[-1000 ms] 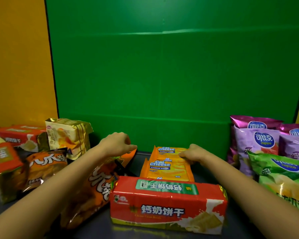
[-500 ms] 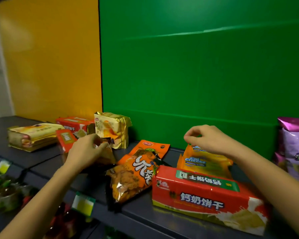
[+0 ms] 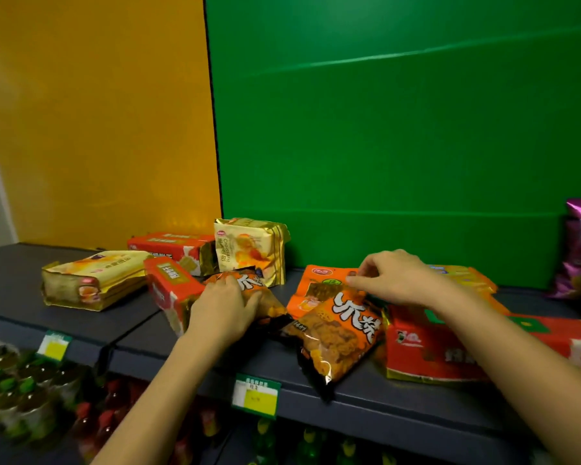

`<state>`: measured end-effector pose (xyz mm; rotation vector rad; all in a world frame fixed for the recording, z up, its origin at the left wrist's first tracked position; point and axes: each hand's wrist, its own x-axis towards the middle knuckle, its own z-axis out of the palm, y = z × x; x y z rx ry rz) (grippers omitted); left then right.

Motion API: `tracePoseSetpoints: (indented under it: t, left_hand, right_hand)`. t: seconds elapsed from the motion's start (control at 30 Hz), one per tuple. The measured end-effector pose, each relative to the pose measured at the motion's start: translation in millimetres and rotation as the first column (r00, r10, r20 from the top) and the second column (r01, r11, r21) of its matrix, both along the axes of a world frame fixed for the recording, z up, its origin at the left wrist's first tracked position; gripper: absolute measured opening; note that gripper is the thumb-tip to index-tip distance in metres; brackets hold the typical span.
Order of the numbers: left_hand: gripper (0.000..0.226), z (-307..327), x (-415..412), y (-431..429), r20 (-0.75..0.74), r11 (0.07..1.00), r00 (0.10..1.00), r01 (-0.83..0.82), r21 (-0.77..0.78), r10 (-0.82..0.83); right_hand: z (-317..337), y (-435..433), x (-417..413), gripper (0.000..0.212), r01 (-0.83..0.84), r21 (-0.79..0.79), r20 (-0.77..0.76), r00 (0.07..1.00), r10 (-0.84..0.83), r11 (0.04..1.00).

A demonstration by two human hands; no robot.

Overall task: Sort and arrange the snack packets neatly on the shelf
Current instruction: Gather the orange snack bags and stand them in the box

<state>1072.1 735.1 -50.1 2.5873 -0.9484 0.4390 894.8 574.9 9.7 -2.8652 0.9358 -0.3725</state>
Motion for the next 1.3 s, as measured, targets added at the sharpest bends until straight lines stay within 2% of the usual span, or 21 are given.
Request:
tracePoseSetpoints:
  t: [0.17,0.23,0.4,0.47,0.57,0.73,0.8,0.93,1.17,1.3]
  left_hand:
    - [0.067,-3,7,-16,-0.174,0.999,0.984,0.039,0.020,-0.035]
    - [0.074,-6,14,-22,-0.224,0.999,0.974,0.048,0.013,-0.044]
    - [0.076,-12,26,-27,-0.342,0.997,0.939,-0.001,-0.079,-0.026]
    - [0.079,-11,28,-27,-0.402,0.990,0.914,-0.003,-0.141,-0.055]
    - [0.086,-7,30,-26,-0.488,0.974,0.867,-0.014,-0.228,-0.102]
    - [0.111,-6,32,-21,-0.557,0.952,0.812,-0.006,-0.305,-0.173]
    - [0.118,-8,31,-19,-0.549,0.950,0.812,0.020,-0.313,-0.198]
    - [0.115,-11,26,-12,-0.498,0.920,0.828,0.055,-0.388,-0.259]
    - [0.112,-26,16,3,-0.362,0.815,0.849,0.127,-0.565,-0.384]
    - [0.111,-32,13,11,-0.320,0.758,0.843,0.148,-0.635,-0.433]
  right_hand:
    - [-18,47,0,0.045,0.109,-0.224,0.204,0.977,-0.063,0.968]
    - [-26,69,-2,0.046,0.149,-0.263,0.257,0.963,-0.080,0.953]
    - [-57,102,7,0.063,0.273,-0.264,0.182,0.956,-0.230,0.925]
    - [-65,107,10,0.069,0.299,-0.235,0.149,0.951,-0.269,0.925]
    - [-69,113,11,0.067,0.307,-0.155,0.126,0.949,-0.290,0.939]
    - [-74,117,9,0.059,0.333,0.000,0.180,0.927,-0.328,0.943]
    - [-77,117,10,0.060,0.353,0.047,0.229,0.907,-0.355,0.934]
    - [-81,117,13,0.062,0.379,0.099,0.319,0.864,-0.390,0.920]
    - [-91,122,17,0.052,0.231,0.311,0.549,0.748,-0.373,0.922]
    - [-95,123,17,0.073,0.125,0.461,0.601,0.685,-0.412,0.879]
